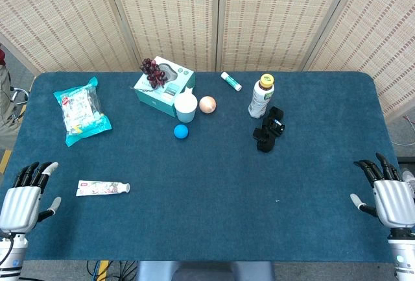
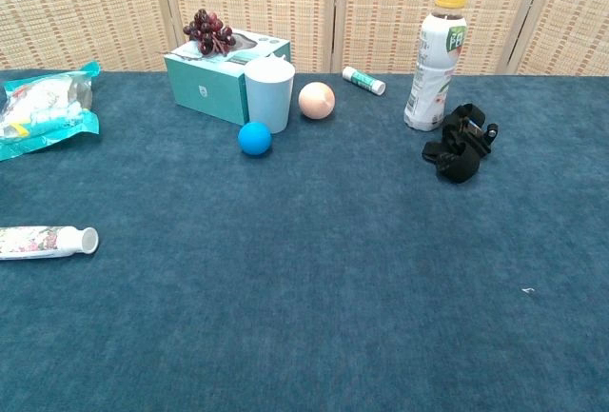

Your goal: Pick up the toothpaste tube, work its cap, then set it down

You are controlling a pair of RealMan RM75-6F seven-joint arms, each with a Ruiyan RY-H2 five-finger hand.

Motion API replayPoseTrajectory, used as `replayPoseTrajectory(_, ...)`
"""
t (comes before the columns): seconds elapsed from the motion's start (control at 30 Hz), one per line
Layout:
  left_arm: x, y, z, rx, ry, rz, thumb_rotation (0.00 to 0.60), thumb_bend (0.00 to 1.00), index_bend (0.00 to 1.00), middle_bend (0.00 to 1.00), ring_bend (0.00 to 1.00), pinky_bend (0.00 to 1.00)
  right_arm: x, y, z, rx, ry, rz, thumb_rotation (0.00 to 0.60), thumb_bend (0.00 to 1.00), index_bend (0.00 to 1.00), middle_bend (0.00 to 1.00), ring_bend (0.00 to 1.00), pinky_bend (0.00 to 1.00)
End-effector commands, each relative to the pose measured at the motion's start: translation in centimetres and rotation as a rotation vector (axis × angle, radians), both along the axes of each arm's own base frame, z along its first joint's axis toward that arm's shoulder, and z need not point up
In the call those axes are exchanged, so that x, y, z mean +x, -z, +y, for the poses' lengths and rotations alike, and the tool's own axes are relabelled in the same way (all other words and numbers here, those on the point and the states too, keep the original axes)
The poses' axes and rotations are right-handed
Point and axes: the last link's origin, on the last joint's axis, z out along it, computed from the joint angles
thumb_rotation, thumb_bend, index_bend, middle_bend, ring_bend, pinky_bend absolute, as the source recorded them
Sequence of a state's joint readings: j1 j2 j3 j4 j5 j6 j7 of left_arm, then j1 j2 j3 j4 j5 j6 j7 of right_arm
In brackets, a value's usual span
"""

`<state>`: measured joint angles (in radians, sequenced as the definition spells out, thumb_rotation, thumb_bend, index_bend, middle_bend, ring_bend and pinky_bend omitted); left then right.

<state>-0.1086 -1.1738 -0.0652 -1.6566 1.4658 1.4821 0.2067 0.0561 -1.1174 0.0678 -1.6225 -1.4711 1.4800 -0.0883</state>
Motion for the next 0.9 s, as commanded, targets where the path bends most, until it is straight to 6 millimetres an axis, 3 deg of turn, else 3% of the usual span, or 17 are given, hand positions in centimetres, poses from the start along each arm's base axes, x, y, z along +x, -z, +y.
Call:
replayPoseTrajectory(0.03, -0.1, 0.0, 0.0, -0.009, -0.005, 0.001, 0.600, 0.25, 0.13, 0.14, 0.08, 0.07, 0.1, 0.0, -0.1, 0.004, -0.005, 0.020, 0.600, 0.14, 0.24, 0.25, 0.16, 0.18)
replayPoseTrajectory(0.37, -0.1, 0.3, 1.0, -0.093, -0.002, 0.007, 0.600, 0.25, 0.13, 0.14, 0.08, 0.07, 2.1, -1.4, -1.5, -0.051, -0.082, 0.001, 0.600, 0.14, 0.24, 0.25, 0.16, 0.18)
replayPoseTrajectory(0.6, 0.6, 1.6, 3.9, -0.176, -0.002, 0.001, 0.600, 0.25, 0.13, 0.14, 0.09, 0.07, 3.2, -2.4, -2.4, -0.075, -0.098, 0.029, 0.600, 0.14, 0.24, 0.25, 0.16, 0.18)
replayPoseTrajectory(0.9, 0.8, 4.4, 6.5, -0.263, -0.037, 0.035, 0.600, 0.25, 0.24, 0.17, 0.12, 0.07, 3.4, -3.0, -2.6, -0.069, -0.096, 0.036, 0.600, 0.13, 0.24, 0.25, 0.16, 0.18)
